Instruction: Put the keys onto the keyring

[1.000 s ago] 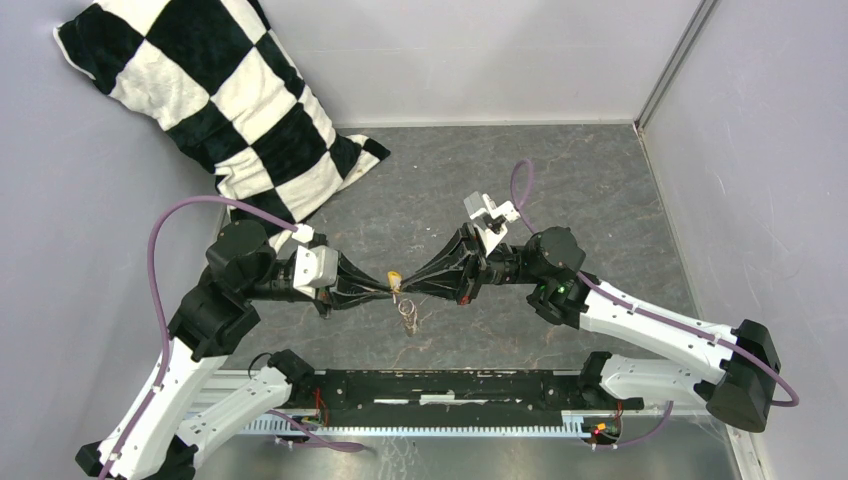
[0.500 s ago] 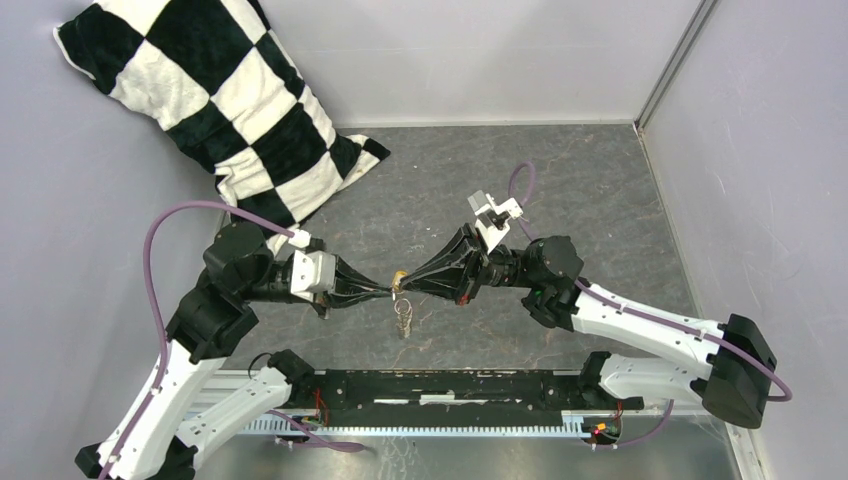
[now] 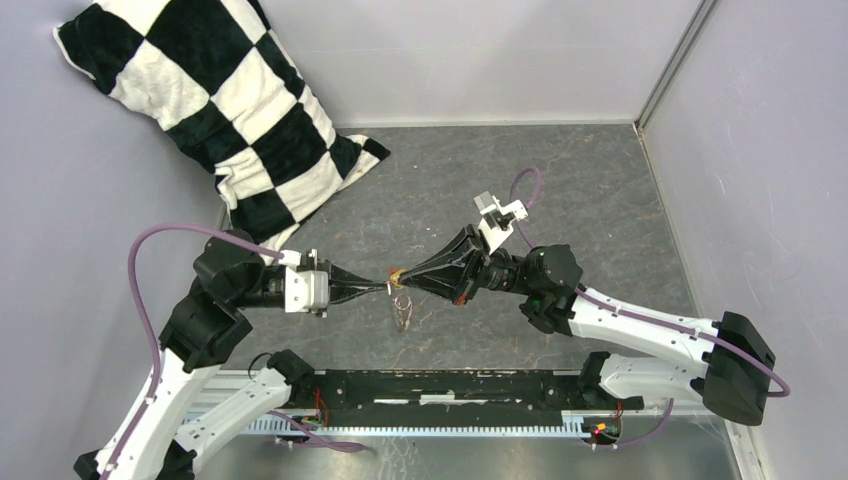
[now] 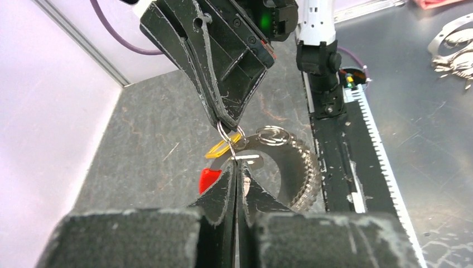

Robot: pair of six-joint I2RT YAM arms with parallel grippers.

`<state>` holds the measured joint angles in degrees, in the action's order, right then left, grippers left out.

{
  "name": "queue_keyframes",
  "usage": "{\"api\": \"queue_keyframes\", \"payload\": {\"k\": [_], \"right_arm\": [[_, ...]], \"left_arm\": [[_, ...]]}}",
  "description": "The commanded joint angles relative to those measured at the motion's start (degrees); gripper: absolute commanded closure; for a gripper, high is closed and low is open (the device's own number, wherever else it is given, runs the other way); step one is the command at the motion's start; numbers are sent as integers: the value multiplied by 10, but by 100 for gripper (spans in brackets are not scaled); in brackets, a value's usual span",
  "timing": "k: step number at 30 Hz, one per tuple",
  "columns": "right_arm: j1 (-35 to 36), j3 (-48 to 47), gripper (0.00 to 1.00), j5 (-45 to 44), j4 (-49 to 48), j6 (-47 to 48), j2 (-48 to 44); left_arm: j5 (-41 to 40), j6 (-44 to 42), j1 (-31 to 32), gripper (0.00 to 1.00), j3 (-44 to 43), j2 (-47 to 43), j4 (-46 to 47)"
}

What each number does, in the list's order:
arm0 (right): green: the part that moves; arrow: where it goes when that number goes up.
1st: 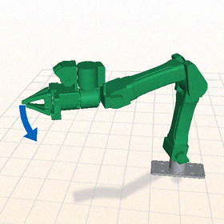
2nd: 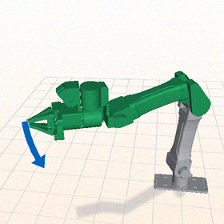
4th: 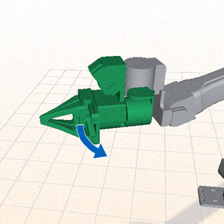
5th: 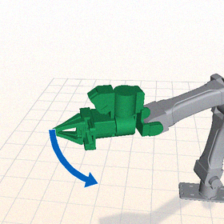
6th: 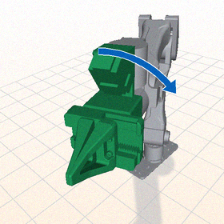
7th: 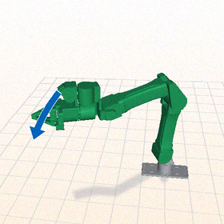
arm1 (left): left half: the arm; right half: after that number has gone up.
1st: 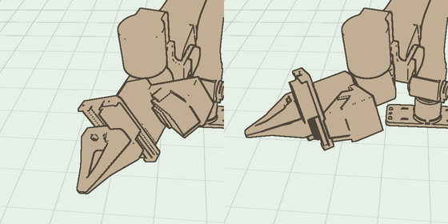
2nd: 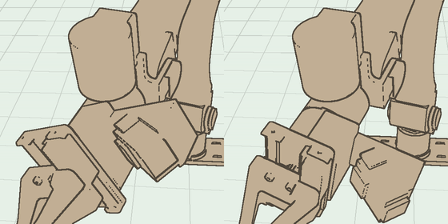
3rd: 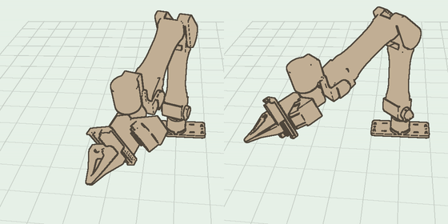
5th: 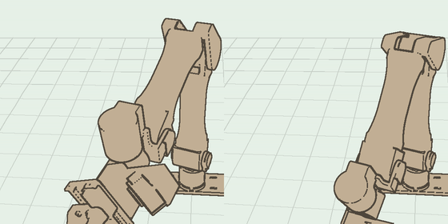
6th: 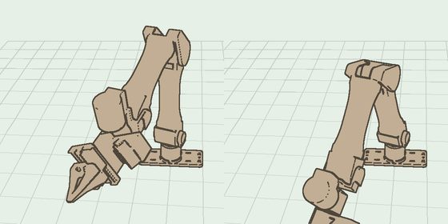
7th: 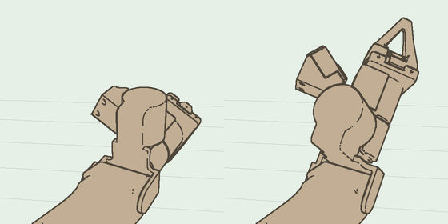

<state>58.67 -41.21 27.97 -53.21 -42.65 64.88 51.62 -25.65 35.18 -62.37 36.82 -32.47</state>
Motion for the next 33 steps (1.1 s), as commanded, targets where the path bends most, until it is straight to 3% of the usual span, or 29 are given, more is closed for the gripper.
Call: {"api": "queue_keyframes", "payload": {"k": [1,19,21,22,23,29,33], "right_arm": [[5,4,99,-34,-58,-11,1],[39,7,99,-95,-135,-27,42],[39,10,99,-96,-133,-24,39],[39,12,99,-97,-127,-20,36],[38,12,99,-97,-118,-14,31],[29,11,99,-87,-17,44,-7],[22,1,99,-71,62,83,-29]], "left_arm": [[-9,-79,2,98,8,-15,14],[38,-166,2,98,30,-22,-42],[36,-160,2,90,27,-22,-42],[34,-157,2,76,25,-23,-42],[31,-156,2,69,25,-25,-42],[-1,-149,2,68,29,-41,-40],[-31,-112,2,72,48,-60,10]]}}
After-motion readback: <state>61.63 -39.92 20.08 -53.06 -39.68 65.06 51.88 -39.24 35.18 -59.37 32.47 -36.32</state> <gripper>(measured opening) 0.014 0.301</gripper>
